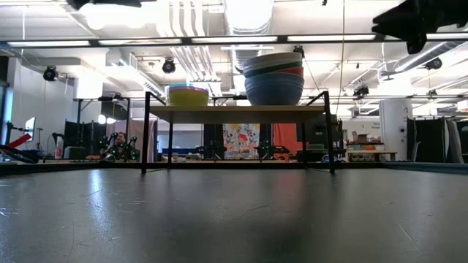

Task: Place and stack bowls onto a shelf
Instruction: Return to Home Position

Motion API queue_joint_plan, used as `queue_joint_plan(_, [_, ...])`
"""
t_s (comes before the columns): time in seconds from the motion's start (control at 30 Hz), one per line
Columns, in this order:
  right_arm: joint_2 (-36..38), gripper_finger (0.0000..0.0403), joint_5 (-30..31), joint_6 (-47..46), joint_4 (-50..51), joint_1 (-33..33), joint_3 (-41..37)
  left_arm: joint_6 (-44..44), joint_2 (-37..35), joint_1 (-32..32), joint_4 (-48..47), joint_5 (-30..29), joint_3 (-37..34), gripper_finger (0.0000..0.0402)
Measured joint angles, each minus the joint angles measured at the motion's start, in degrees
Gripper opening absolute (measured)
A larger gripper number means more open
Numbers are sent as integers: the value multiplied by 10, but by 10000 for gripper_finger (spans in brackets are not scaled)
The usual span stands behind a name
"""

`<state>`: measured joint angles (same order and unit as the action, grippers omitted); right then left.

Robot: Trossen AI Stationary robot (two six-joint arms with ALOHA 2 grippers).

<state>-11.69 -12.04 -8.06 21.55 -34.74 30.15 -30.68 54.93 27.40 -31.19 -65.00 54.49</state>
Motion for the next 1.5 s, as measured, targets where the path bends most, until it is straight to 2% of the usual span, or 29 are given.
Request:
queue_joint_plan(0.13, [47,109,1,-30,-31,0,-57,-18,-14,23,64,-56,-79,142])
queue_joint_plan(0.43, [92,109,2,-49,-66,0,-119,-59,-12,26,230,-61,-239,142])
queue_joint_plan(0.8, [90,109,6,-71,-162,0,-189,-90,4,26,439,-60,-395,142])
queue_joint_plan(0.97, [90,109,8,-80,-212,0,-231,-117,4,26,451,-60,-435,142])
queue_joint_plan(1.27, [90,109,65,-83,-278,0,-288,-172,4,26,451,-60,-485,142])
queue_joint_plan(1.5, [90,109,111,-84,-253,0,-294,-192,4,26,451,-60,-511,142])
